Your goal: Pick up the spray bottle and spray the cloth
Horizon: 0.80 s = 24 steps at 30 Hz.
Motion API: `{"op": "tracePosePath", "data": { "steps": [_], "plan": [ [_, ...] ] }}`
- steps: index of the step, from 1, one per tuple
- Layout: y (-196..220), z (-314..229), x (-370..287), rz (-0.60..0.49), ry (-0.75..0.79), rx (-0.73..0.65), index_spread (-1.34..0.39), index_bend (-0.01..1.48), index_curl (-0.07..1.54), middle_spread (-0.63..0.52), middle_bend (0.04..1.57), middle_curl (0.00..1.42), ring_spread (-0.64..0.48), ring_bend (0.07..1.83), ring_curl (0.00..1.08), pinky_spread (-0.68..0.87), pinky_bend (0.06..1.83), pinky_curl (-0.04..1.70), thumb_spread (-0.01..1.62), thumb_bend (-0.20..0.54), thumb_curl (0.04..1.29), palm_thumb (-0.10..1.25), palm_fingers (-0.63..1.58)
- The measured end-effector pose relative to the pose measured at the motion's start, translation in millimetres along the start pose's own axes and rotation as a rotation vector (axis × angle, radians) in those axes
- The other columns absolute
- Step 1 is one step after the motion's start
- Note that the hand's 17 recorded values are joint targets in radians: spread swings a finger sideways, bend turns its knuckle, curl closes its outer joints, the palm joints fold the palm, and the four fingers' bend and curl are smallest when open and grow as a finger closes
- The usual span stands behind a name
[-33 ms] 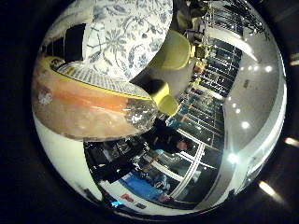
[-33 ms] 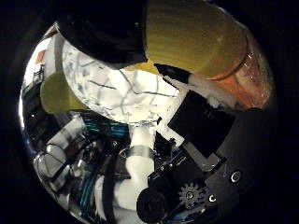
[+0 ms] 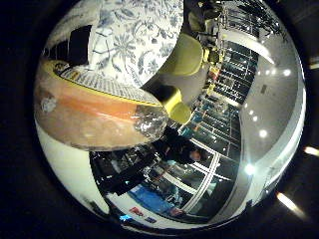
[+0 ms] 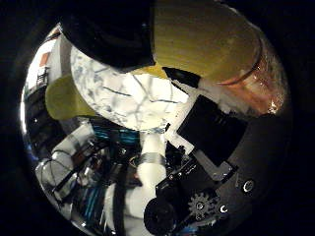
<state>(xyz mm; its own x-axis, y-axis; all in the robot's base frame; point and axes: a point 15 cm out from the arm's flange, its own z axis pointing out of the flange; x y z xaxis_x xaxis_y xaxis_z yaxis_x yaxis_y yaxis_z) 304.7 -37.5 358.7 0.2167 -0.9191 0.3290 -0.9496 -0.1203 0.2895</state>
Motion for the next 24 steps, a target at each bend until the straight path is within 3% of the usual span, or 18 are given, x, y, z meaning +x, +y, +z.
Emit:
{"op": "tracePosePath", "data": {
  "steps": [11,15,20,24],
  "plan": [
    [-39.0,-119.0,-85.4,-0.102,-0.363,0.095,-0.19,1.25,0.69,-0.11,1.4,0.64,-0.21,1.35,0.75,-0.23,1.09,1.16,1.27,-0.007,0.3,0.88,1.16],
    [-53.5,-135.3,-114.2,-0.112,-0.475,0.118,-0.19,1.24,0.69,-0.11,1.4,0.64,-0.21,1.36,0.75,-0.23,1.1,1.17,1.27,-0.009,0.3,0.89,1.16],
    [-101.8,-165.4,-146.4,-0.096,-0.617,0.297,-0.19,1.24,0.68,-0.11,1.4,0.65,-0.21,1.36,0.75,-0.23,1.1,1.17,1.27,-0.008,0.31,0.91,1.16],
    [-125.3,-145.0,-182.1,-0.08,-0.737,0.3,-0.19,1.24,0.68,-0.11,1.4,0.64,-0.21,1.36,0.75,-0.23,1.09,1.18,1.28,-0.008,0.32,0.93,1.16]
  ]
}}
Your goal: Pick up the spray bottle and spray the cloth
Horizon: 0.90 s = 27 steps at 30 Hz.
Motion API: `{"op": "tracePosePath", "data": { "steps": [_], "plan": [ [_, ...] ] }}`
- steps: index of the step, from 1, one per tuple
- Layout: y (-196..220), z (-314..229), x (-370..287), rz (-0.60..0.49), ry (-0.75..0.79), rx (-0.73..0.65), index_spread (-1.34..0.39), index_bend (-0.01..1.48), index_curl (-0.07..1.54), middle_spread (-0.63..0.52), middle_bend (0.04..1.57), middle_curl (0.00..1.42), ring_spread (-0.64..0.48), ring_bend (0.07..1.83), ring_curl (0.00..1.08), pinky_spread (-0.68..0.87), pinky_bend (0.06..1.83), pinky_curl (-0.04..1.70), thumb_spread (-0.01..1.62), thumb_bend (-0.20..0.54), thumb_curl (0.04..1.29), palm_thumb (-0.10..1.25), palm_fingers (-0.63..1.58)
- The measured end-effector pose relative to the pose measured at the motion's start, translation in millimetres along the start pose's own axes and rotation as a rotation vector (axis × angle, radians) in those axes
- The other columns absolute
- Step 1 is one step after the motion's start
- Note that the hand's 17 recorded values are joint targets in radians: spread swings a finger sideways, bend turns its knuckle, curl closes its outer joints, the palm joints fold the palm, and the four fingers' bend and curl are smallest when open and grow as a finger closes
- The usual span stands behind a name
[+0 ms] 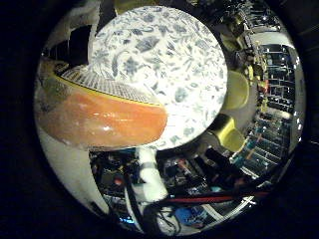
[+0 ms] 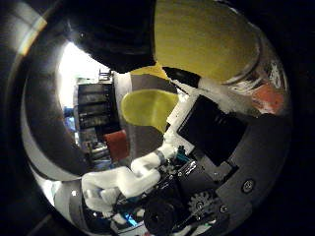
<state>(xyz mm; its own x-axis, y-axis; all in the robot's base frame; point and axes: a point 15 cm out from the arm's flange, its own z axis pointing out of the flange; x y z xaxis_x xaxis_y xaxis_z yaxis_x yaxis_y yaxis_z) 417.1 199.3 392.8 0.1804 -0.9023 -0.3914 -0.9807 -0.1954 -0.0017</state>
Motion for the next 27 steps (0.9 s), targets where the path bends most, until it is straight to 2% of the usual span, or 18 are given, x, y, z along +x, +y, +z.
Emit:
{"op": "tracePosePath", "data": {
  "steps": [6,11,19,23,27],
  "plan": [
    [-33.6,59.5,0.7,0.038,-0.163,0.142,-0.19,1.23,0.69,-0.1,1.4,0.64,-0.21,1.36,0.75,-0.23,1.09,1.18,1.27,-0.007,0.35,0.97,1.16],
    [-42.2,95.4,1.9,0.053,-0.276,0.237,-0.19,1.23,0.69,-0.09,1.4,0.64,-0.21,1.36,0.75,-0.23,1.09,1.18,1.26,-0.009,0.36,0.99,1.16],
    [-44.5,133.1,6.8,0.087,-0.432,0.316,-0.19,1.23,0.69,-0.09,1.39,0.64,-0.21,1.37,0.75,-0.23,1.1,1.18,1.26,-0.01,0.39,1.0,1.16],
    [-52.5,144.5,18.1,0.08,-0.43,0.365,-0.19,1.22,0.69,-0.09,1.39,0.63,-0.21,1.37,0.74,-0.23,1.09,1.18,1.27,-0.01,0.39,0.99,1.16],
    [-53.5,155.3,24.3,0.088,-0.417,0.358,-0.19,1.21,0.69,-0.09,1.38,0.63,-0.19,1.39,0.72,-0.23,1.08,1.18,1.28,-0.01,0.39,0.99,1.18]
  ]
}}
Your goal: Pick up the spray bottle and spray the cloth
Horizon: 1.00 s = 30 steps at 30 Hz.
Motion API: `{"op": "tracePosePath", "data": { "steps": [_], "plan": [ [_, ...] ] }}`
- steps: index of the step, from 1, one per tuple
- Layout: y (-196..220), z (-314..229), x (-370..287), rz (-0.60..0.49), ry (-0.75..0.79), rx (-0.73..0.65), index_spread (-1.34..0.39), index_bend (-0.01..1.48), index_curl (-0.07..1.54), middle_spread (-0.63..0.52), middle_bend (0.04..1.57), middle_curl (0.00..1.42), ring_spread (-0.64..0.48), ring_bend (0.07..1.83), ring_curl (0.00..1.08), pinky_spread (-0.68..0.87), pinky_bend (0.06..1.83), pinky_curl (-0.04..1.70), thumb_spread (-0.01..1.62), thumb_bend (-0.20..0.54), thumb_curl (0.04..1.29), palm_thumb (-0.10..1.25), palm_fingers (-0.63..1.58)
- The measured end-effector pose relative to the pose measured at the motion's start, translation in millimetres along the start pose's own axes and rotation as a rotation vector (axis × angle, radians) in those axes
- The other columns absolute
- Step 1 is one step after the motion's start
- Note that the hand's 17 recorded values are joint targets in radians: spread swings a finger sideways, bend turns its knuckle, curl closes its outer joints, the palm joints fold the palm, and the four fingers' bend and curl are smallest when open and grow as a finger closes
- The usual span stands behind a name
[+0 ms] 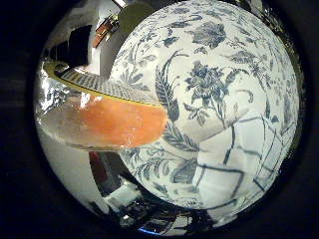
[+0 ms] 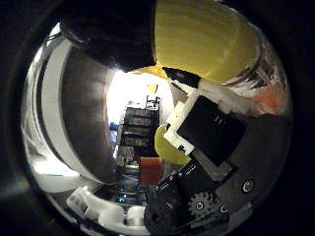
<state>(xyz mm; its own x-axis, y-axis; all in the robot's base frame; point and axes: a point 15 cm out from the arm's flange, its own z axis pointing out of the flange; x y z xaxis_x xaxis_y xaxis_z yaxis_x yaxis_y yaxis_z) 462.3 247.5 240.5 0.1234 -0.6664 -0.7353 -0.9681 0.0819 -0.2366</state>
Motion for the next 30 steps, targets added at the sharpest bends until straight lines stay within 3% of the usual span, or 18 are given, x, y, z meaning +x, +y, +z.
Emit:
{"op": "tracePosePath", "data": {
  "steps": [11,15,21,26,30],
  "plan": [
    [1.1,3.6,6.0,-0.007,0.02,-0.006,-0.19,1.17,0.69,-0.09,1.36,0.62,-0.19,1.37,0.67,-0.25,1.06,1.13,1.26,-0.016,0.39,0.93,1.17],
    [6.2,7.4,-2.3,-0.023,0.01,-0.026,-0.22,0.97,0.66,-0.09,1.3,0.59,-0.19,1.32,0.63,-0.3,1.03,1.01,1.2,-0.023,0.4,0.85,1.1],
    [12.9,9.1,-1.7,-0.072,0.043,-0.057,-0.29,0.47,0.6,-0.13,1.16,0.59,-0.21,1.28,0.6,-0.38,1.05,0.92,1.12,-0.021,0.43,0.82,0.71],
    [15.5,8.8,-4.2,-0.082,0.044,-0.071,-0.31,0.35,0.58,-0.14,1.03,0.59,-0.19,1.24,0.59,-0.36,0.95,0.9,1.1,-0.029,0.44,0.77,0.39],
    [29.1,11.3,-7.8,-0.115,0.043,-0.139,-0.24,0.3,0.55,-0.07,0.83,0.53,-0.09,1.04,0.54,-0.17,0.83,0.88,1.08,-0.037,0.4,0.67,0.01]
  ]
}}
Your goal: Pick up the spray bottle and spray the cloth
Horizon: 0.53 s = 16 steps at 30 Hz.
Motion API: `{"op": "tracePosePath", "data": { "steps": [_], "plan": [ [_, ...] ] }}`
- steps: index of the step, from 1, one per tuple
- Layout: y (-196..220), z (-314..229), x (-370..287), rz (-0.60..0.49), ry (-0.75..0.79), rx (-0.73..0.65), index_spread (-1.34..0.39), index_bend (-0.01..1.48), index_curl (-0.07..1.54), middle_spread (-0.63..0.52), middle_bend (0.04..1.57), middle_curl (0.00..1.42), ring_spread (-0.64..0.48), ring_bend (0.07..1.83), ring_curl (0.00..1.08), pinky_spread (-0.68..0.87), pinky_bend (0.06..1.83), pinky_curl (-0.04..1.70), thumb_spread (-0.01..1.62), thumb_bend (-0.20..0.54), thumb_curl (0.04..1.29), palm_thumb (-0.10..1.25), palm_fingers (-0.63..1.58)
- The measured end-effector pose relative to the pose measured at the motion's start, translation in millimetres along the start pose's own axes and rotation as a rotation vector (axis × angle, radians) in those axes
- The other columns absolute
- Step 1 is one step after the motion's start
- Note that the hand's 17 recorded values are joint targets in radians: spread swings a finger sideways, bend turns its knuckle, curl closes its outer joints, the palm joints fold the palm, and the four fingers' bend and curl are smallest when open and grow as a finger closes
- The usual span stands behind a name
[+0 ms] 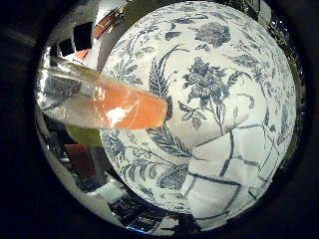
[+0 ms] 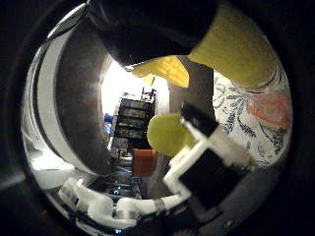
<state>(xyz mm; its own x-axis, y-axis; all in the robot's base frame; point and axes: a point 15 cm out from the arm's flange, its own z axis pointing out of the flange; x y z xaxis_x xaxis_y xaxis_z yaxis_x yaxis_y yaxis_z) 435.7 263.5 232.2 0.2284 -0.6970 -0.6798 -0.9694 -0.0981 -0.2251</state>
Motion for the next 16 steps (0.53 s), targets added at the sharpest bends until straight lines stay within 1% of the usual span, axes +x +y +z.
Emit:
{"op": "tracePosePath", "data": {
  "steps": [1,3,6,10,16],
  "plan": [
    [7.8,2.4,-2.6,-0.012,-0.001,-0.04,-0.23,0.29,0.53,-0.04,0.78,0.51,-0.06,0.97,0.51,-0.1,0.79,0.86,1.08,-0.036,0.39,0.65,-0.05],
    [17.9,1.4,-0.8,-0.013,0.007,-0.095,-0.2,0.23,0.48,0.03,0.65,0.45,0.02,0.83,0.44,0.08,0.7,0.79,1.07,-0.034,0.37,0.6,-0.07],
    [14.1,-8.2,8.4,0.001,0.017,-0.091,-0.18,0.17,0.43,0.1,0.52,0.4,0.1,0.69,0.38,0.26,0.58,0.67,1.06,-0.028,0.35,0.57,-0.04],
    [12.2,-19.5,22.7,-0.023,0.056,-0.097,-0.18,0.15,0.37,0.13,0.45,0.37,0.15,0.62,0.34,0.35,0.53,0.58,1.04,-0.029,0.33,0.54,0.0],
    [5.1,-42.3,59.2,0.0,0.105,-0.079,-0.18,0.14,0.3,0.14,0.4,0.36,0.18,0.58,0.31,0.37,0.51,0.48,1.03,-0.026,0.31,0.52,0.02]
  ]
}}
